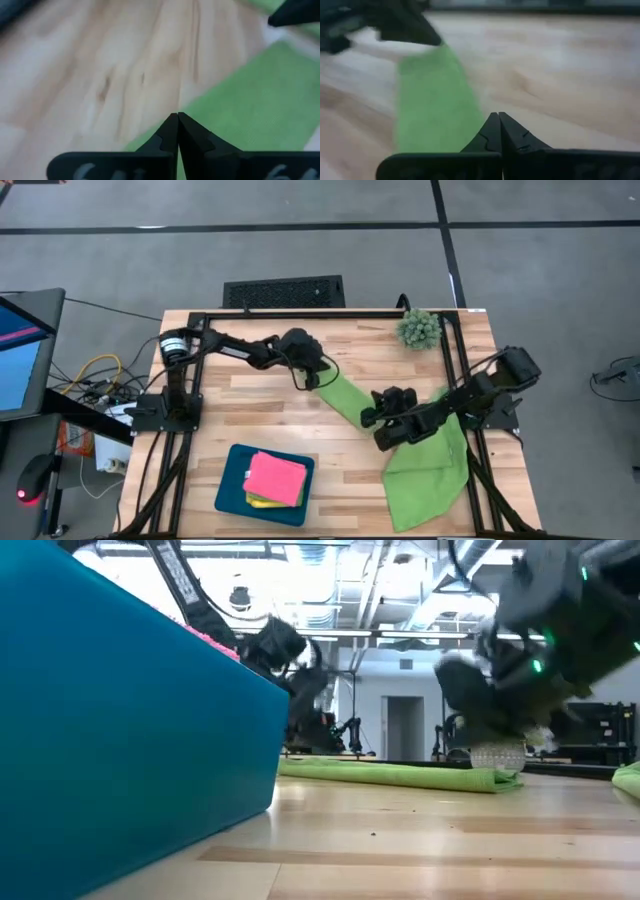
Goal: Fold microfiber towels
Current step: Fold the top green microfiber towel on the table
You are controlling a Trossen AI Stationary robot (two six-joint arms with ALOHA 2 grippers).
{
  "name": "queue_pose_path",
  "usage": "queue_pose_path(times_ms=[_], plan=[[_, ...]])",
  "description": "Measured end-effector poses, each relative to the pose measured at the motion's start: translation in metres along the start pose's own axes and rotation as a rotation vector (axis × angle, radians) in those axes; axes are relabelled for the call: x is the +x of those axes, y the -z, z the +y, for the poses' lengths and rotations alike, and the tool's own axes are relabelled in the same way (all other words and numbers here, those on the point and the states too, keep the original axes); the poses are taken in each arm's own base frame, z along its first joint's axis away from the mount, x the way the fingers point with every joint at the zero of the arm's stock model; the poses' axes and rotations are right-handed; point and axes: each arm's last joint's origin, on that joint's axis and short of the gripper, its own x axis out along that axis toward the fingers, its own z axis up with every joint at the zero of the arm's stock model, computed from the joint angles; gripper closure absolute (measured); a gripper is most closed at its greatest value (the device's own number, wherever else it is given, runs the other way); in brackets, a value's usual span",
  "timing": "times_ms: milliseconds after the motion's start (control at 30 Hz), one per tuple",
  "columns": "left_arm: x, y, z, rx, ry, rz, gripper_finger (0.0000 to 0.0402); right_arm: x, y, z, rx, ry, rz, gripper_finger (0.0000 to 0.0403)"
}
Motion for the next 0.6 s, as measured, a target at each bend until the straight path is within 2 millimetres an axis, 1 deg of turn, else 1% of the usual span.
queue_pose_path(times_ms=[67, 167, 233, 267, 333, 500, 600], plan=[[-0.010, -0.013, -0.002, 0.012, -0.002, -0.045, 0.0401, -0.005, -0.007, 0.006, -0.026, -0.045, -0.052, 0.0397], [-0.027, -0.029, -0.007, -0.010, 0.039, -0.083, 0.0401, -0.008, -0.014, 0.018, -0.087, -0.133, -0.051, 0.0393], [-0.032, -0.030, -0.012, -0.017, 0.118, -0.058, 0.0401, -0.005, -0.009, 0.025, -0.137, -0.181, -0.023, 0.0392], [-0.031, -0.028, -0.014, -0.002, 0.151, -0.045, 0.0401, -0.002, -0.004, 0.026, -0.152, -0.193, -0.011, 0.0392], [-0.029, -0.015, -0.020, 0.011, 0.167, 0.002, 0.0401, 0.003, 0.006, 0.029, -0.157, -0.210, 0.011, 0.0394], [-0.027, 0.021, -0.027, 0.026, 0.113, 0.058, 0.0401, 0.019, 0.038, 0.026, -0.154, -0.186, 0.087, 0.0396], [-0.024, 0.041, -0.026, 0.043, 0.068, 0.088, 0.0401, 0.024, 0.049, 0.023, -0.134, -0.159, 0.091, 0.0393]])
